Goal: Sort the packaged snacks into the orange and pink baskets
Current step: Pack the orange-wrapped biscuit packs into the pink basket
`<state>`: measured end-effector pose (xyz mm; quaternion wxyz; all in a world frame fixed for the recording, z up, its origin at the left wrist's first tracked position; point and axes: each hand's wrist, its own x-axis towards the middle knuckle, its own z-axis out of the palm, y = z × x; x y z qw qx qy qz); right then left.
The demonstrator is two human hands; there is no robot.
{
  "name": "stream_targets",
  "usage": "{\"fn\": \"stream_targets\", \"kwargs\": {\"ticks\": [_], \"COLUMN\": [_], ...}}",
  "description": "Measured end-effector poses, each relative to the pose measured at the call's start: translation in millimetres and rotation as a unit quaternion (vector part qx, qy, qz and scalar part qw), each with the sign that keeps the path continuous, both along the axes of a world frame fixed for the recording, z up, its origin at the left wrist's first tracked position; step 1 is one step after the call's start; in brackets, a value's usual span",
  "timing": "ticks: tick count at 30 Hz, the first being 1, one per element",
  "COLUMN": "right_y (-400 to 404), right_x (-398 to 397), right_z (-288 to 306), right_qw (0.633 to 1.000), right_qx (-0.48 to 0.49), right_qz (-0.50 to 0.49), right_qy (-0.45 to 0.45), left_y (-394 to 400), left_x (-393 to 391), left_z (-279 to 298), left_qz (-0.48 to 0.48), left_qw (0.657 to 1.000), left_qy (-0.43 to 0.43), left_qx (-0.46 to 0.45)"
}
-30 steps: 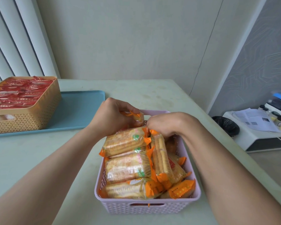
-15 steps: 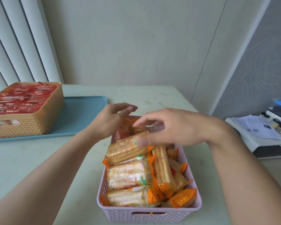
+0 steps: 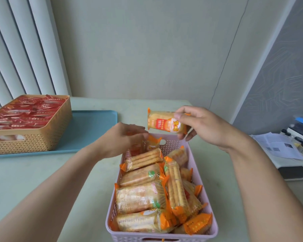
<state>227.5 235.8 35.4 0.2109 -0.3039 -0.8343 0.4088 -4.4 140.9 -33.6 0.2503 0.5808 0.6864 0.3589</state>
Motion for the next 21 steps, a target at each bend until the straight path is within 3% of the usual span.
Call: {"fn": "stream_targets", "kwargs": {"ticks": [2,7,13,17,21], "right_y": [10,20,14,4,-5], "right_x": [4,2,-17,-27,-20], "right_z": [-3,-8,-34,-42,-26], "right_qw": [0.998,0.990,0.954,0.913,0.901], "right_qx": [0.013,0.025,0.168,0.256,0.317], "right_qz": [-0.048,-0.122,-0.151,-0.169,-0.176], "right_qy": [-0.030,-0.072,-0.196,-0.270,-0.239], "left_y": [-2,5,7,3,-3], "left_x": [-2,4,9,5,-4], "left_z": [3,-6,-8,-4,10], "left_qz": [-0.043,0.023,0.119,0.062,0.027], "left_qw": [0.998,0.997,0.989,0.995,0.998], "left_qy": [0.032,0.054,0.043,0.063,0.028], "left_qx": [-0.019,0.040,0.072,0.042,0.052]}}
